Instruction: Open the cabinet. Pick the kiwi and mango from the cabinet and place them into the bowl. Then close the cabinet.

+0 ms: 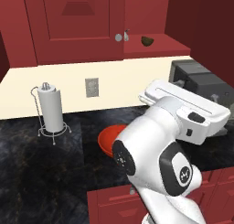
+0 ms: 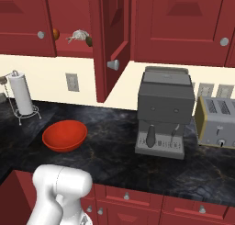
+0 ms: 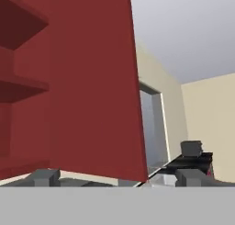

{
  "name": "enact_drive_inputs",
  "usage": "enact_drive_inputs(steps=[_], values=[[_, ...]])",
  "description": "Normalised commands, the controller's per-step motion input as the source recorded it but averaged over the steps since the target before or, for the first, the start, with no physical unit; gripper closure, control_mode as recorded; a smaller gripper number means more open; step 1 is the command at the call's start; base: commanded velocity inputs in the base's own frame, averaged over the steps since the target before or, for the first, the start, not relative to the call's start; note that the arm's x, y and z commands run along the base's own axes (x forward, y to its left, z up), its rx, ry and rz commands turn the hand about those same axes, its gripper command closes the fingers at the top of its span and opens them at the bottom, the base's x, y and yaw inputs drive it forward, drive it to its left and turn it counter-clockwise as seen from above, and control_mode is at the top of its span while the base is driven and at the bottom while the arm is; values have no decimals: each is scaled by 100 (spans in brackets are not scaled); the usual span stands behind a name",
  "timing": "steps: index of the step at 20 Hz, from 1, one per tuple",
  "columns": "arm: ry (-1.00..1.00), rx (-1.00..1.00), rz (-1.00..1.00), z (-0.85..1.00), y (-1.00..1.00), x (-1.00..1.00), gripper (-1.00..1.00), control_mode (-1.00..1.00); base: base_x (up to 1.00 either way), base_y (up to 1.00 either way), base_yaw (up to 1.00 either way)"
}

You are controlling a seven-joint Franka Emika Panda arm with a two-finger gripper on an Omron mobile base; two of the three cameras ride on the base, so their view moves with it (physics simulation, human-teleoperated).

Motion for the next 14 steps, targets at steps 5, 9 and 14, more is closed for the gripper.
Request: enact_drive_inputs(steps=[5, 9, 14], values=[[2, -10, 29, 0, 34, 0, -100, -100, 0, 0, 0], [5, -4, 29, 0, 15, 0, -100, -100, 0, 0, 0], [5, 0, 29, 0, 5, 0, -100, -100, 0, 0, 0]])
